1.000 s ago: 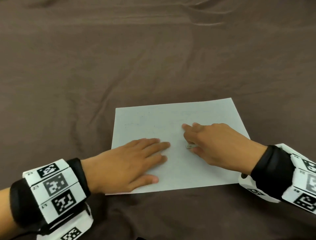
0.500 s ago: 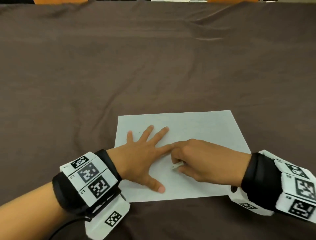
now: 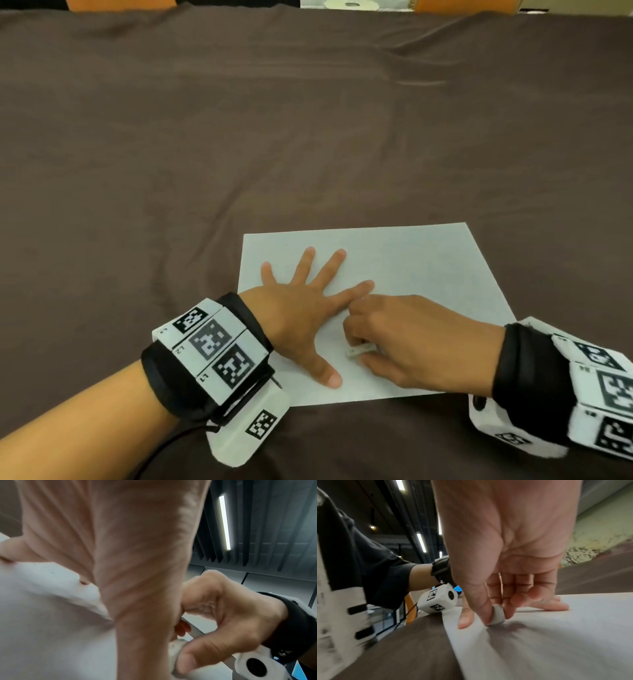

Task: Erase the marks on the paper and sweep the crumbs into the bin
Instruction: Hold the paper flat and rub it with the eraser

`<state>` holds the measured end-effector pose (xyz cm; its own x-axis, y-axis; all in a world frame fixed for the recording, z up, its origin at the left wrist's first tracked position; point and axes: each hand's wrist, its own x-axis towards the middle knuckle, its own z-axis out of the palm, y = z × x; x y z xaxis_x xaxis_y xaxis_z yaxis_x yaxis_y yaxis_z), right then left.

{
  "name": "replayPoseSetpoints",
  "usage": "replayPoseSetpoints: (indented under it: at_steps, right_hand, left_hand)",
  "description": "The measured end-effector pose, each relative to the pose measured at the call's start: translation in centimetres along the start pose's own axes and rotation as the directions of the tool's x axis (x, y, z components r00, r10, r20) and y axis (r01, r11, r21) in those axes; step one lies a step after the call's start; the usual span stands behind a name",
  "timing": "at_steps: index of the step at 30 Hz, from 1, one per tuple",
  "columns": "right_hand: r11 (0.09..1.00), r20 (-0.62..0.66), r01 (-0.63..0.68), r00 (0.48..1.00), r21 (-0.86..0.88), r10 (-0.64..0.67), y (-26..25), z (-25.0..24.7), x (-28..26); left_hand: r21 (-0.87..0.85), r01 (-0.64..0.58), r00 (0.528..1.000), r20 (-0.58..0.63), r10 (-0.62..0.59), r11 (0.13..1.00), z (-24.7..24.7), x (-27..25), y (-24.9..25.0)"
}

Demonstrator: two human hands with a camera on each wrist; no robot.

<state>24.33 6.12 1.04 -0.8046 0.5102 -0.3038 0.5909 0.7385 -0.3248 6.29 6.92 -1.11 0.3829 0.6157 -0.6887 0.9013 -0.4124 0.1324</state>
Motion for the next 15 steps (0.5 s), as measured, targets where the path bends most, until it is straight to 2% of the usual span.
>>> replayPoseSetpoints:
  at_steps: [4,8,12,15]
  right_hand:
    - [0.992,-0.074,-0.125,0.990,-0.014,0.124,1.1,-0.8,0.6]
    - [0.998,-0.034,-0.050,0.998,0.041,0.051,-0.5,0.7,-0.2]
    - [0.986,-0.067,-0.154,0.985,0.062,0.158,0.7,-0.4,0.0]
    - [0.990,-0.081,-0.137,0.987,0.043,0.141,0.2,0.4,0.2]
  left_hand:
    - [0.000,-0.005,1.000,0.000,0.005,1.000,0.0,0.0,0.0]
    - [0.019,-0.005,1.000,-0.009,0.006,1.000,0.1,0.1,-0.2]
    - [0.023,-0.003,1.000,-0.009,0.003,1.000,0.1,0.1,-0.2]
    - [0.032,0.000,1.000,-0.010,0.001,0.999,0.2,0.2,-0.3]
